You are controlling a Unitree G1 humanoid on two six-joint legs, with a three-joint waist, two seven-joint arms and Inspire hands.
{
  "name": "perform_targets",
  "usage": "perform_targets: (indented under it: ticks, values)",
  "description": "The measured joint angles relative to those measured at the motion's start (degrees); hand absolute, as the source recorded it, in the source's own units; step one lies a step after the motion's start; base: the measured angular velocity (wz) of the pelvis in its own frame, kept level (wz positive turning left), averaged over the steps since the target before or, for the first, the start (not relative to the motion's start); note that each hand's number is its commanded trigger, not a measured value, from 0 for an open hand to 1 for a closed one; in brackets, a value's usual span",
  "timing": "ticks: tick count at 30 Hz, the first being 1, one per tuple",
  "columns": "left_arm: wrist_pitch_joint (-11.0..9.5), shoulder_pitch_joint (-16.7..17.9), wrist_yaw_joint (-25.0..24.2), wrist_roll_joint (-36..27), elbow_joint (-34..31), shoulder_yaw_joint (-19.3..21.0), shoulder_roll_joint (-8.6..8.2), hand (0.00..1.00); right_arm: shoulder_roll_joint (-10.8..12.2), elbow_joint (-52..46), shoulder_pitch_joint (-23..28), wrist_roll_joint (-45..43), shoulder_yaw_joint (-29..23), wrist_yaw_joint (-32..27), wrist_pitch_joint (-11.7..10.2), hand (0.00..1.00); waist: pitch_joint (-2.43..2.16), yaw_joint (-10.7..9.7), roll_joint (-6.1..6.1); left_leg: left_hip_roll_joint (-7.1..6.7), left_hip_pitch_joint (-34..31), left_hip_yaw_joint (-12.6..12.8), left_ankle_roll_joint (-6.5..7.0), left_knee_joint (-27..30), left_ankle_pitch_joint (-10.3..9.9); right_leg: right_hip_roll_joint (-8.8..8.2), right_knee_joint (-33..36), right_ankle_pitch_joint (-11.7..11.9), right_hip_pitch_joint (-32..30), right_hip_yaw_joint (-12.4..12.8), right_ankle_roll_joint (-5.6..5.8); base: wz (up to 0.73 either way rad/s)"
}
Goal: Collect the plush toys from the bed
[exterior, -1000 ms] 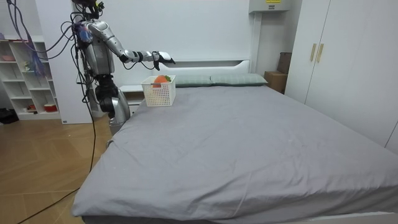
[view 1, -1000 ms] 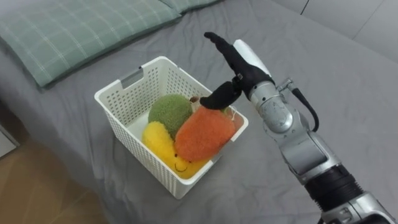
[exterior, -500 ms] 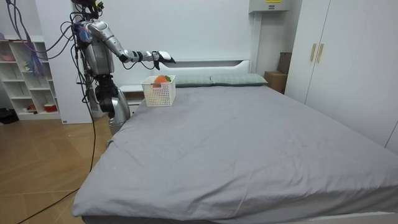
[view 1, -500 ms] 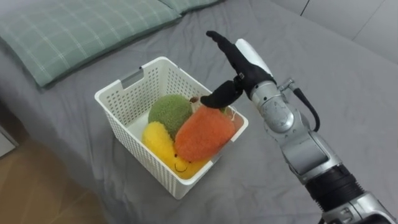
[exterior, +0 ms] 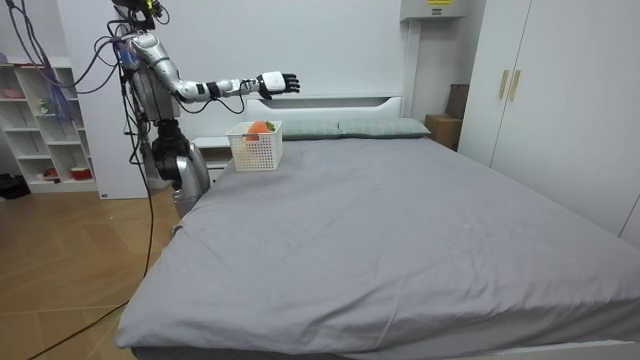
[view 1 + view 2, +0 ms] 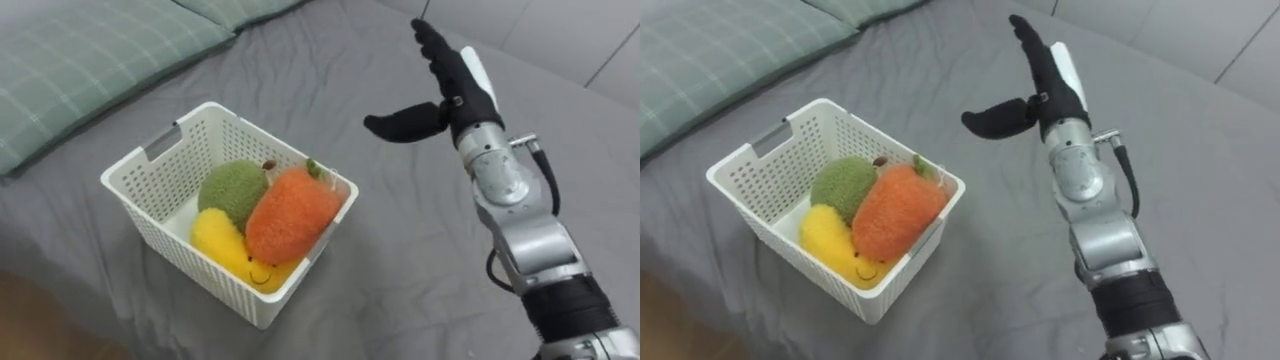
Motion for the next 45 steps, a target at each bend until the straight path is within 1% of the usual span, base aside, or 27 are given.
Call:
perform_targets:
  ticks: [1, 3, 4, 7, 8, 10, 12, 13, 14, 15, 16, 20, 22, 24, 25, 27, 29, 30, 31, 34, 35, 36, 37, 40, 42, 43, 45]
  values:
    - [-0.29, 0.18, 0.07, 0.0, 0.0, 0.06, 0.0, 0.0, -0.16, -0.36, 0.47, 0.04, -0.83, -0.14, -0.29, 0.0, -0.33, -0.52, 0.44, 0.05, -0.06, 0.56, 0.01, -0.16, 0.01, 0.0, -0.01, 0.0, -0.36, 0.6, 0.0, -0.23]
    - [-0.85, 0.21, 0.07, -0.01, 0.0, 0.52, 0.01, 0.0, -0.23, -1.45, 1.6, 0.7, -2.3, -0.7, -0.39, 0.0, -0.67, -0.86, 1.0, 0.34, 0.18, 1.75, 0.01, -0.46, 0.01, 0.04, -0.02, 0.04, -0.65, 1.24, 0.05, -0.26]
    - [-1.04, 0.18, 0.09, -0.07, 0.0, 0.69, 0.02, 0.0, -0.32, -1.97, 2.51, 2.54, -3.31, -0.85, -0.92, 0.0, -0.82, -1.59, 1.16, 0.53, 0.61, 2.35, -0.01, -0.76, 0.02, 0.07, -0.03, 0.06, -0.58, 1.27, 0.08, -0.2]
    - [-2.13, 0.29, 0.04, -1.27, 0.63, 0.83, -0.15, 0.0, -0.98, -1.96, 2.92, 6.82, -4.82, -2.35, -1.24, 0.0, -0.81, -3.17, 1.41, 0.8, 1.44, 3.1, -0.06, -1.23, 0.03, 0.22, -0.14, 0.06, -0.31, 1.47, 0.08, -0.12]
    - [-2.17, 0.31, 0.01, -1.31, 0.65, 0.97, -0.25, 0.0, -1.09, -1.96, 2.93, 7.06, -5.23, -2.5, -1.36, 0.0, -0.8, -3.58, 1.4, 0.81, 1.4, 3.12, -0.06, -1.26, 0.02, 0.24, -0.15, 0.06, -0.36, 1.48, 0.08, -0.11]
    - [-2.34, 0.52, -0.11, -2.26, 0.75, 1.15, -0.54, 0.0, -1.63, -1.97, 3.17, 8.74, -7.25, -3.18, -2.01, 0.0, -0.8, -4.93, 1.41, 0.87, 1.68, 3.67, -0.08, -1.75, 0.02, 0.4, -0.14, 0.06, -0.61, 2.66, 0.07, -0.14]
    - [-2.91, 1.0, -0.12, -2.29, 0.94, 1.29, -0.46, 0.0, -2.35, -2.0, 3.54, 8.79, -8.29, -3.25, -2.13, 0.0, -0.77, -6.01, 1.33, 0.99, 1.96, 4.43, -0.13, -2.04, -0.02, 0.47, -0.15, 0.07, -0.72, 3.26, 0.07, -0.2]
    - [-3.16, 1.3, -0.12, -2.55, 1.09, 1.51, -0.38, 0.0, -2.39, -2.34, 4.17, 8.76, -9.43, -3.71, -2.13, 0.0, -0.81, -6.85, 1.18, 1.04, 2.25, 4.86, -0.14, -2.33, -0.03, 0.53, -0.15, 0.07, -0.77, 3.68, 0.07, -0.18]
    - [-3.24, 1.46, -0.11, -2.95, 1.1, 1.64, -0.35, 0.0, -2.41, -2.7, 4.54, 8.79, -9.96, -3.98, -2.13, 0.0, -0.82, -7.11, 1.12, 1.08, 2.35, 5.12, -0.16, -2.45, -0.05, 0.57, -0.15, 0.07, -0.83, 3.92, 0.07, -0.24]
    - [-3.3, 1.71, -0.11, -3.89, 1.2, 1.67, -0.25, 0.0, -2.54, -3.61, 5.28, 8.83, -10.89, -4.5, -2.13, 0.0, -0.78, -7.37, 1.01, 1.22, 2.62, 6.0, -0.22, -2.76, -0.1, 0.67, -0.13, 0.09, -1.01, 4.43, 0.06, -0.28]
    - [-3.42, 2.05, -0.1, -4.8, 1.47, 1.69, -0.09, 0.0, -2.74, -4.29, 5.56, 9.03, -11.45, -4.78, -2.13, 0.0, -0.73, -8.34, 0.9, 1.39, 2.74, 6.42, -0.29, -2.79, -0.22, 0.79, -0.12, 0.15, -1.16, 4.58, 0.02, -0.27]
    - [-3.88, 2.0, 0.01, -5.63, 3.35, 1.76, 0.69, 0.0, -3.57, -5.66, 7.62, 10.76, -14.17, -5.81, -2.3, 0.0, -0.59, -9.61, 0.52, 1.89, 3.36, 7.64, -0.59, -2.89, -0.65, 1.18, -0.11, 0.16, -1.15, 5.25, 0.01, -0.21]
    - [-4.32, 2.17, 0.01, -6.76, 3.96, 1.69, 0.96, 0.0, -3.89, -5.55, 8.44, 13.7, -16.95, -7.65, -3.02, 0.0, -0.37, -10.99, 0.55, 1.97, 3.55, 7.93, -0.62, -3.02, -0.68, 1.24, -0.13, 0.16, -1.18, 5.54, 0.01, -0.08]
    - [-4.5, 2.57, 0.01, -6.79, 3.98, 1.69, 1.02, 0.0, -4.26, -5.49, 9.62, 15.05, -18.22, -9.33, -3.37, 0.0, -0.2, -11.72, 0.78, 2.03, 3.85, 8.19, -0.67, -3.26, -0.73, 1.35, -0.12, 0.16, -1.12, 5.95, 0.01, -0.13]
    - [-4.51, 2.73, 0.01, -6.78, 3.98, 1.69, 1.03, 0.0, -4.56, -5.49, 10.64, 16.16, -18.9, -9.98, -3.41, 0.0, -0.16, -12.02, 0.85, 2.19, 4.2, 8.84, -0.74, -3.55, -0.78, 1.49, -0.11, 0.16, -1.18, 6.52, 0.01, -0.22]
    - [-4.56, 2.77, 0.02, -6.78, 3.99, 1.72, 1.23, 0.0, -4.61, -5.51, 12.83, 18.64, -19.86, -10.85, -3.84, 0.0, -0.17, -12.23, 0.86, 2.45, 4.32, 9.43, -0.94, -3.67, -0.9, 1.85, -0.13, 0.25, -1.39, 7.44, -0.14, -0.21]
    - [-4.73, 2.91, 0.02, -6.81, 4.05, 1.72, 1.47, 0.0, -4.6, -5.52, 14.93, 21.49, -20.35, -11.31, -3.87, 0.0, -0.22, -13.16, 0.83, 2.65, 4.38, 9.59, -1.09, -3.66, -0.98, 2.05, -0.13, 0.28, -1.43, 7.58, -0.19, -0.08]
    - [-4.8, 3.06, 0.02, -6.85, 4.07, 1.68, 1.51, 0.0, -4.61, -5.57, 15.94, 22.61, -20.67, -11.58, -3.87, 0.0, -0.32, -13.5, 1.03, 2.71, 4.41, 9.65, -1.15, -3.66, -1.02, 2.11, -0.13, 0.28, -1.46, 7.62, -0.19, -0.06]
    - [-4.8, 3.1, 0.02, -7.49, 4.06, 1.69, 1.51, 0.0, -4.61, -5.72, 16.99, 24.28, -21.36, -11.84, -3.93, 0.0, -0.37, -14.69, 1.2, 2.81, 4.44, 10.01, -1.24, -3.68, -1.07, 2.15, -0.18, 0.28, -1.56, 7.67, -0.19, -0.07]
    - [-4.79, 4.19, 0.0, -7.88, 4.06, 1.67, 1.41, 0.0, -4.61, -5.6, 19.24, 27.87, -24.36, -13.07, -3.94, 0.0, -0.55, -16.19, 1.75, 2.92, 4.43, 10.44, -1.26, -3.75, -1.2, 2.17, -0.19, 0.28, -1.67, 7.66, -0.2, -0.06]
    - [-4.79, 4.48, -0.01, -7.87, 4.04, 1.7, 1.41, 0.0, -4.61, -5.61, 19.49, 28.76, -25.13, -13.47, -3.96, 0.0, -0.56, -16.47, 1.86, 2.94, 4.43, 10.5, -1.26, -3.75, -1.22, 2.18, -0.18, 0.28, -1.71, 7.68, -0.2, -0.09]
    - [-4.79, 4.73, -0.06, -7.93, 4.02, 1.99, 1.4, 0.0, -4.64, -5.31, 20.04, 30.44, -27.24, -13.93, -4.24, 0.0, -0.54, -16.67, 2.05, 3.0, 4.46, 10.76, -1.26, -3.75, -1.3, 2.22, -0.17, 0.28, -1.81, 7.93, -0.2, -0.11]
    - [-4.79, 4.9, -0.06, -8.32, 4.02, 2.59, 1.4, 0.0, -4.67, -3.65, 20.4, 31.68, -28.89, -14.33, -5.36, 0.0, -0.5, -16.73, 2.14, 3.07, 4.68, 10.96, -1.3, -3.75, -1.37, 2.3, -0.16, 0.29, -1.73, 8.26, -0.21, -0.12]
    - [-4.74, 5.44, -0.05, -9.1, 4.0, 2.95, 1.3, 0.0, -4.66, -1.29, 21.99, 34.74, -31.29, -16.07, -5.55, 0.0, -0.36, -17.32, 2.44, 3.17, 4.83, 11.22, -1.4, -3.75, -1.53, 2.44, -0.09, 0.29, -1.62, 8.75, -0.21, -0.09]
    - [-4.61, 5.86, -0.02, -9.08, 3.83, 2.96, 1.33, 0.0, -4.64, -0.91, 23.76, 38.68, -31.73, -17.05, -5.59, 0.0, -0.54, -18.09, 2.63, 3.23, 4.09, 11.21, -1.43, -3.71, -1.6, 2.5, -0.06, 0.29, -2.15, 9.13, -0.22, -0.02]
    - [-4.6, 6.03, 0.04, -9.08, 3.73, 3.01, 1.34, 0.0, -4.58, -0.28, 25.3, 41.42, -32.06, -18.05, -5.64, 0.0, -0.48, -18.19, 2.72, 3.27, 4.0, 11.2, -1.5, -3.72, -1.66, 2.59, -0.06, 0.31, -2.18, 9.3, -0.25, -0.03]
    - [-4.59, 6.39, 0.07, -9.08, 3.74, 3.68, 1.29, 0.0, -4.37, 3.59, 26.71, 44.95, -33.33, -18.94, -5.91, 0.0, -0.56, -18.19, 2.8, 3.35, 4.19, 11.27, -1.58, -3.75, -1.73, 2.71, -0.07, 0.31, -2.0, 9.3, -0.25, 0.0]
